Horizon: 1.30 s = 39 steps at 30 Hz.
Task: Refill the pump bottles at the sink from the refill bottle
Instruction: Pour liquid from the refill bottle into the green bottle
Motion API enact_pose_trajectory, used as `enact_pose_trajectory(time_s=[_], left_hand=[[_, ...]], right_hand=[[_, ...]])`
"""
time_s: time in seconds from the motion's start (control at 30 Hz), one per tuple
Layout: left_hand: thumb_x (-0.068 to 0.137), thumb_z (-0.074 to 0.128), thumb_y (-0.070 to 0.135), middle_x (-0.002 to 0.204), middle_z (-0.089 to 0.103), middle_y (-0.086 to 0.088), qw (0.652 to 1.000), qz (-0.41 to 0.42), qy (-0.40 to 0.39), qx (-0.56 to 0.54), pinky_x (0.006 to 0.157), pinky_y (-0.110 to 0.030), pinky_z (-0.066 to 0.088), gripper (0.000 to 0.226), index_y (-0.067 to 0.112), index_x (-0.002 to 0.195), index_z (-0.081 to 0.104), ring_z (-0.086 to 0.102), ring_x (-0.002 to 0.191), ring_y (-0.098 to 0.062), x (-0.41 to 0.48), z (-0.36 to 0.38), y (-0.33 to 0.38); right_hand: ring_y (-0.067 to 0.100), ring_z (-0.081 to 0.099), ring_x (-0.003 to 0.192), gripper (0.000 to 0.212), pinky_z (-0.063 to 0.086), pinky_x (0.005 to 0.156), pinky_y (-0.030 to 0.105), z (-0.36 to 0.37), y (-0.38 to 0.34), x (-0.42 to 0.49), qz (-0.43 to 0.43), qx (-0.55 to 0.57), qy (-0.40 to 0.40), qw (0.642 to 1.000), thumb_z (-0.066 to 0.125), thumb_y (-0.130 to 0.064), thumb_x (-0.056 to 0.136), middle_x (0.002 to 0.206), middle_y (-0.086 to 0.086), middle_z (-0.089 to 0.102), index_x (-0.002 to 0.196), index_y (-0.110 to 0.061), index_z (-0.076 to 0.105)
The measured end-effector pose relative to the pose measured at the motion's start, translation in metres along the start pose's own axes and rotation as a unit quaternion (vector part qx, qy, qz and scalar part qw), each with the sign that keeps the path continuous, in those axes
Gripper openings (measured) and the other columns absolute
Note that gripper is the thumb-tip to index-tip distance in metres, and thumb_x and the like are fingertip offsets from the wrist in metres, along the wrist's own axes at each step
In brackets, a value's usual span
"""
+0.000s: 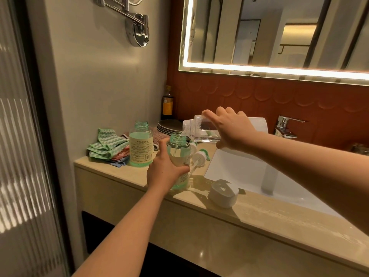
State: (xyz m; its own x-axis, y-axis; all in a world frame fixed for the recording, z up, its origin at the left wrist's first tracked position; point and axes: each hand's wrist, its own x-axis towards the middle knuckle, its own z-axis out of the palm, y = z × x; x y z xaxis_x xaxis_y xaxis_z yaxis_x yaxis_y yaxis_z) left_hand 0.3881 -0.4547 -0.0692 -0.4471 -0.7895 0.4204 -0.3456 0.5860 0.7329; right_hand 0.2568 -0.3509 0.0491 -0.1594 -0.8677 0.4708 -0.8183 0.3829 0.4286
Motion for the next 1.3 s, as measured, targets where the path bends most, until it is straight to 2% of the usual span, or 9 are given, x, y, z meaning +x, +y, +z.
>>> enact_pose_trajectory(time_s=[0.8,1.3], left_hand=[[0.069,0.079,0.032,0.121,0.058,-0.008,1.0,0.002,0.001,-0.009,0.078,-0.04,0.053,0.088,0.033,0.133,0.018,0.059,0.103,-0.03,-0.001,-0.001,-0.001],[0.07,0.078,0.033,0.127,0.055,-0.008,1.0,0.001,-0.002,-0.009,0.08,-0.04,0.054,0.088,0.032,0.134,0.017,0.058,0.108,-0.029,-0.001,-0.001,-0.001]], right_hand=[[0.023,0.044,0.105,0.085,0.042,0.089,0.038,-0.005,0.001,0.003,-0.006,-0.018,-0.009,1.0,0.076,-0.03,0.076,0.123,0.009,0.046,0.141,-0.027,0.022],[0.025,0.044,0.11,0.086,0.041,0.091,0.04,-0.012,0.003,0.006,-0.013,-0.05,-0.011,0.999,0.074,-0.03,0.076,0.126,0.011,0.044,0.143,-0.027,0.02]])
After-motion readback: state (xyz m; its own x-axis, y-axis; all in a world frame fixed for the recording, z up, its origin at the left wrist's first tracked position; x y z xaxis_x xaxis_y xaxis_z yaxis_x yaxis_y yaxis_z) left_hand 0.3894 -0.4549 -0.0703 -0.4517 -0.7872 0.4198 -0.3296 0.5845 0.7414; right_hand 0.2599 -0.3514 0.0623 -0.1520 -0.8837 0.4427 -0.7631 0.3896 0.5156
